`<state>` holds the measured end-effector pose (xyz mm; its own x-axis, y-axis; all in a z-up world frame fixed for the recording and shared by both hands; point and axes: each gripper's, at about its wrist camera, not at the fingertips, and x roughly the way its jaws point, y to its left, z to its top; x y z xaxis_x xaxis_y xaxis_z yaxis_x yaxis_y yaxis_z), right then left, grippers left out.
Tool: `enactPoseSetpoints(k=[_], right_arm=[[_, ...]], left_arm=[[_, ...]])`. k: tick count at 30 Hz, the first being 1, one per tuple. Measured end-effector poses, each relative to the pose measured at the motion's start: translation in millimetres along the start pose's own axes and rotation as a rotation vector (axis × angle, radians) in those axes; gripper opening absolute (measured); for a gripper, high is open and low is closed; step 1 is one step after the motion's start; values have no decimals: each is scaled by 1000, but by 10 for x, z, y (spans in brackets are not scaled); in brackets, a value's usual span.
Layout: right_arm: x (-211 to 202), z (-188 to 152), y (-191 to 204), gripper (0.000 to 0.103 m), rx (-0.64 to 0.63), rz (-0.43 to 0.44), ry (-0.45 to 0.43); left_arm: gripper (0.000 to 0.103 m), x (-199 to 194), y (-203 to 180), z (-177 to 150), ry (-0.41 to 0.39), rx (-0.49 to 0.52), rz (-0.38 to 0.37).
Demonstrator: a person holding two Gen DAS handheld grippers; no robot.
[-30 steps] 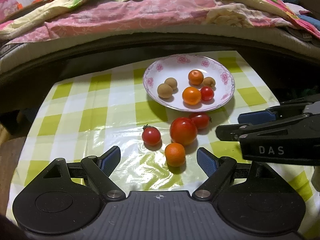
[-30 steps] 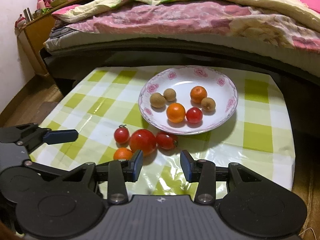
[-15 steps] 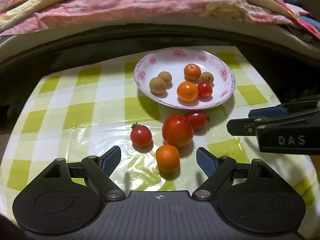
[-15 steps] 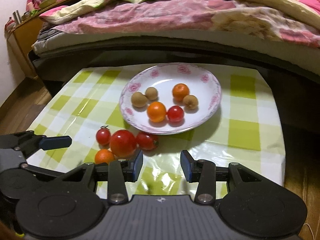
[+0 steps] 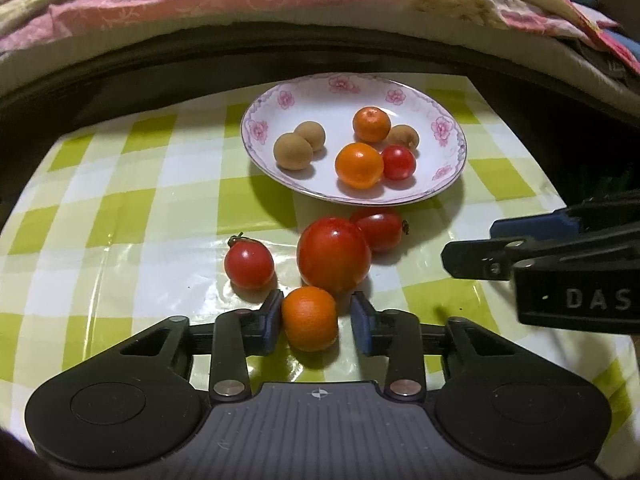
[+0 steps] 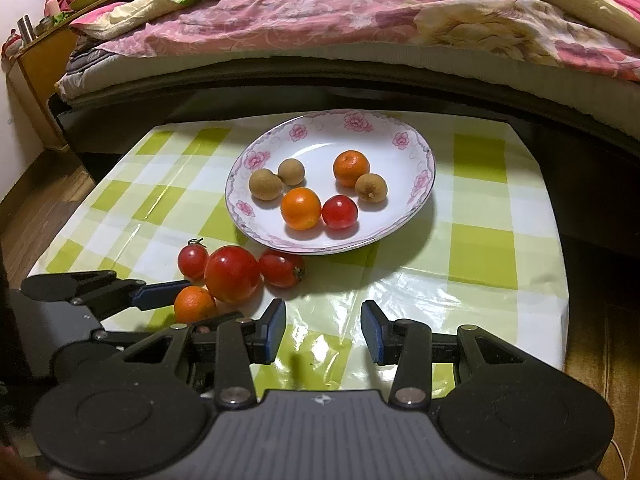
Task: Organize fruits
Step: 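Close the left tool on the tangerine lying on the cloth, then close the right tool on the large red tomato while the left tool holds the tangerine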
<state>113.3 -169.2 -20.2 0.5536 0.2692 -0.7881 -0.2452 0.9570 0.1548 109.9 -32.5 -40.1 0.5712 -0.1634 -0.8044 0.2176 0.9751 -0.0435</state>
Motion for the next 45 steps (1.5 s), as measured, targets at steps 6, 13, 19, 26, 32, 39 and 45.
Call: enactPoseSetpoints(k=[6, 13, 19, 26, 32, 39, 45], right_arm=[[66, 23, 25, 43, 15, 24, 15], [175, 84, 167, 43, 53, 94, 27], [347, 167, 338, 43, 88, 126, 44], [504, 244, 480, 46, 98, 136, 45], [633, 303, 546, 46, 85, 148, 30], [675, 338, 560, 46, 71, 168, 50], [713, 338, 612, 49, 59, 193, 68]], left_arm=[[36, -63, 71, -29, 14, -22, -16], [36, -164, 137, -81, 26, -31, -23], [36, -216, 193, -123, 27, -23, -30], [37, -233, 207, -145, 28, -17, -34], [38, -212, 249, -152, 38, -21, -30], [38, -229, 244, -164, 42, -19, -28], [38, -233, 234, -174, 44, -13, -23]])
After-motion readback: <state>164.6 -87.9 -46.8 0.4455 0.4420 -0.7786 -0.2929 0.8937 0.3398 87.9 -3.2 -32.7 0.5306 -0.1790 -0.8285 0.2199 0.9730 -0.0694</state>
